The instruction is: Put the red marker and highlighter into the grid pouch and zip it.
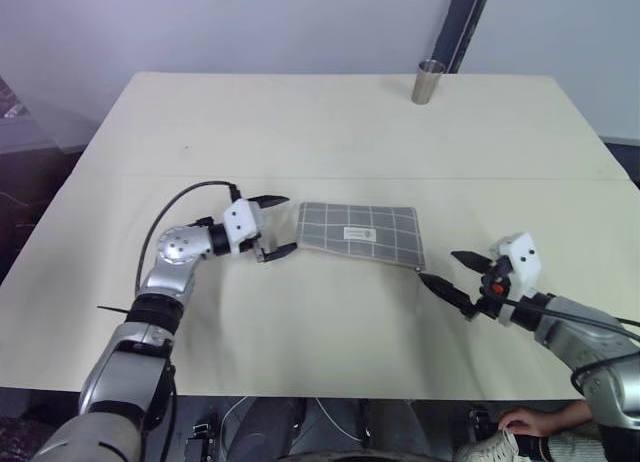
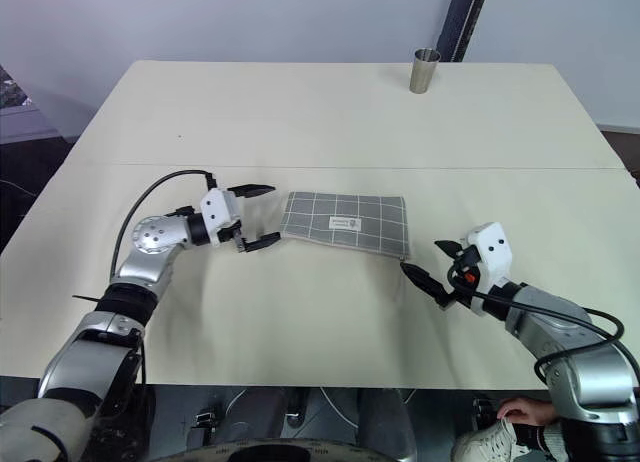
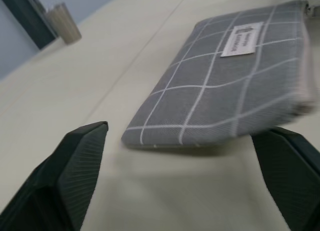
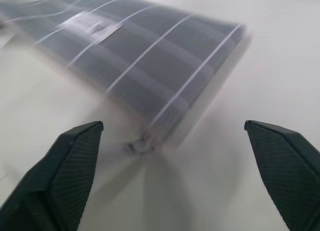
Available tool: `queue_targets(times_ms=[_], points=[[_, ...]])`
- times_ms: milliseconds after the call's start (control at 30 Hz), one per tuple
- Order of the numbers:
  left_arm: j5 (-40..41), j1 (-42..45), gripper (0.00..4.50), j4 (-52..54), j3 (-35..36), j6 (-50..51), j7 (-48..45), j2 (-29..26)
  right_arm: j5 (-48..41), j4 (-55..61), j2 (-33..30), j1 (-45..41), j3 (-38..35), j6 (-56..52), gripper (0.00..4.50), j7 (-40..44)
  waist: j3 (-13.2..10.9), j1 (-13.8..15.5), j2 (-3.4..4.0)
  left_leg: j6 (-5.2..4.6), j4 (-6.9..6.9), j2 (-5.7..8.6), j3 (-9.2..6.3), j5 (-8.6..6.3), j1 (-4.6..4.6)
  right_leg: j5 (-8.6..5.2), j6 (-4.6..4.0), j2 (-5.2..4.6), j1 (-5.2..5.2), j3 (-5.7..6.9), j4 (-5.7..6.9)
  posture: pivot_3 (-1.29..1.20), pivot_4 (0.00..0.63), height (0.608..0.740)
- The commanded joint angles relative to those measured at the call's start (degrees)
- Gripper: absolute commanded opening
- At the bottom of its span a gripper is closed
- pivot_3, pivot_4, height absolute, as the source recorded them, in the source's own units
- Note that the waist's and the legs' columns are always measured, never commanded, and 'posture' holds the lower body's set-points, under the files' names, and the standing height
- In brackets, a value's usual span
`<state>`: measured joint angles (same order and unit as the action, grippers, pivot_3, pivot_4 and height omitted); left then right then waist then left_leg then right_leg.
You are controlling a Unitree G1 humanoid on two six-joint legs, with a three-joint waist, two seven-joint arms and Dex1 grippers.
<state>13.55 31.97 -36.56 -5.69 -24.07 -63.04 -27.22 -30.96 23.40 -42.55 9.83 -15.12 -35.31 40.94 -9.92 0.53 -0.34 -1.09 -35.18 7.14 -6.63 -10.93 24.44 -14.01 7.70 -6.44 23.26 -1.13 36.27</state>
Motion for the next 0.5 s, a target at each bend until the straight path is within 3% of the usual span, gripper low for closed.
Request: queue_targets(times_ms=[33,200,367,500], points=[[7.51,-4.58,4.45,8.62,4.92,9.92,-2.97,-3.24,-0.38,2.52,-2.06,1.72,-6.15,1.41,4.42,1.51,-0.01,-0.27,-0.01,0.0,0.0,-0.03,0.0,0.0,0.01,0.0,-0.01,0.01,0.0,0.0,-0.01,0.0,0.15,0.74],[9.75,-9.97,4.45,14.95,10.17,22.64,2.64,-7.05,-0.4,8.34,-2.88,7.93,-14.42,7.44,4.42,6.99,-0.01,0.2,0.0,0.15,-0.02,-0.1,-0.03,-0.08,-0.03,-0.04,-0.08,-0.02,-0.03,-0.02,0.0,0.0,0.15,0.74],[6.35,-13.44,4.45,14.96,11.48,22.98,4.05,-11.19,2.1,6.43,-2.52,15.7,-21.64,13.01,4.42,11.13,0.01,0.26,-0.06,0.16,-0.02,-0.08,-0.02,-0.09,-0.02,-0.09,-0.14,-0.04,-0.11,0.02,-0.17,0.0,0.15,0.74],[7.02,-17.35,4.45,17.48,12.85,22.76,4.35,-11.37,3.82,3.61,-2.12,18.08,-22.7,16.21,4.42,12.51,0.03,0.09,-0.02,0.12,0.0,-0.06,0.17,-0.13,-0.04,-0.13,-0.22,-0.2,-0.1,-0.14,-0.19,0.0,0.15,0.74]])
